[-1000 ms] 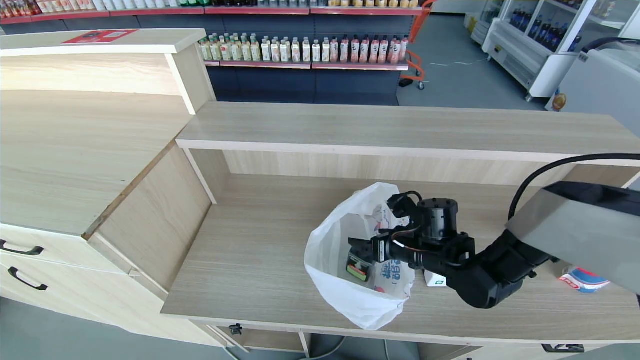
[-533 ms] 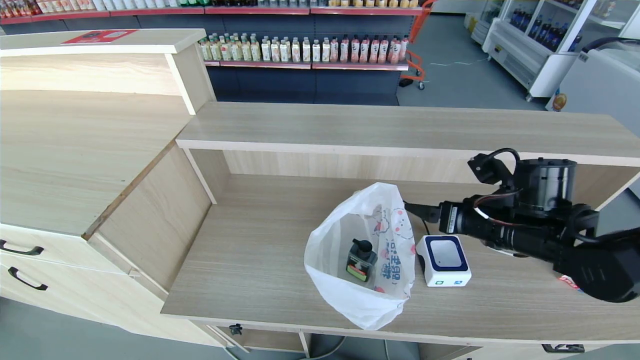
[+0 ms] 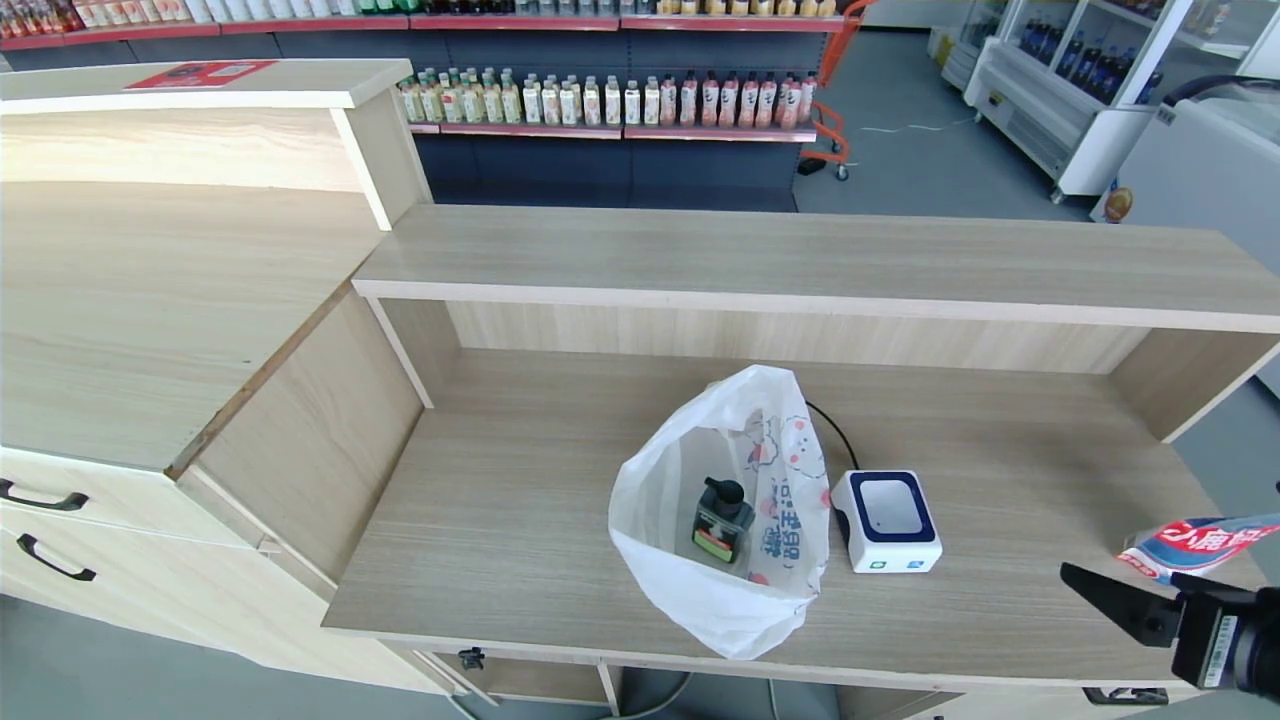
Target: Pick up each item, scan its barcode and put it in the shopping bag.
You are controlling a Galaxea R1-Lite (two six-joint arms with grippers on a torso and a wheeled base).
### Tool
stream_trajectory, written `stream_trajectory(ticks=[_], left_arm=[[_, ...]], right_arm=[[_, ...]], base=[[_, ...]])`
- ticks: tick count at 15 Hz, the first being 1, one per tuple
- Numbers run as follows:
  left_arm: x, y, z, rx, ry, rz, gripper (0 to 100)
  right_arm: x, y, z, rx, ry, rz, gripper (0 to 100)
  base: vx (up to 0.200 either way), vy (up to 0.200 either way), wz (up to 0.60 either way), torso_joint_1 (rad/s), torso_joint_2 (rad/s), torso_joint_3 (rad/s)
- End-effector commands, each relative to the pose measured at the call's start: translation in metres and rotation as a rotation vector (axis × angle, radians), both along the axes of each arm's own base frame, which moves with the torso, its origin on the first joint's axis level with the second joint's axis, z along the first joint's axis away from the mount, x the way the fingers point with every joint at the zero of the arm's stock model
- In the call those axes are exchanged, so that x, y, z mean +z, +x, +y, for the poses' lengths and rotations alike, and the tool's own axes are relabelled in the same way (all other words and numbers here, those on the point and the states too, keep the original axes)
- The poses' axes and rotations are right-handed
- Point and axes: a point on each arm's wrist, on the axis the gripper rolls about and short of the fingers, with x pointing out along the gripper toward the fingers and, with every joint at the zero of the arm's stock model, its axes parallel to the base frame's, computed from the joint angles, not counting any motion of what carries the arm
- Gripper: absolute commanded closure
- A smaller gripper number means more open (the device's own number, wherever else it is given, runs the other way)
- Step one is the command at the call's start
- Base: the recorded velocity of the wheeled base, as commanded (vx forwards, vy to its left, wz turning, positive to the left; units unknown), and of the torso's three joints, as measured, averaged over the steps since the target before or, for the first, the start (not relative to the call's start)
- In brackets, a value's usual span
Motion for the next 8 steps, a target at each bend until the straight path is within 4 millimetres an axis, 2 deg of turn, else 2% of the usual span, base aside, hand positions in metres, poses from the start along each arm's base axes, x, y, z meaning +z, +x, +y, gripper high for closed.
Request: stream_trajectory(ticks=[1, 3, 7, 8], left_arm=[[0.000, 0.000, 0.000, 0.001, 0.000, 0.000, 0], [0.000, 0.000, 0.000, 0.001, -0.002, 0.000, 0], [0.000, 0.000, 0.000, 0.001, 0.000, 0.000, 0], [0.000, 0.000, 0.000, 0.001, 0.000, 0.000, 0]], right_arm=[[-0.019, -0.046, -0.006, -0.052, 0.011, -0.072, 0], [-0.030, -0.064, -0.008, -0.066, 0.005, -0.091, 0], [-0.056, -0.115, -0.012, -0.076, -0.002, -0.089, 0], [-0.055, -0.120, -0.013, -0.077, 0.000, -0.095, 0]], base=[[0.000, 0.000, 0.00, 0.000, 0.00, 0.000], [0.000, 0.000, 0.00, 0.000, 0.00, 0.000], [0.000, 0.000, 0.00, 0.000, 0.00, 0.000], [0.000, 0.000, 0.00, 0.000, 0.00, 0.000]])
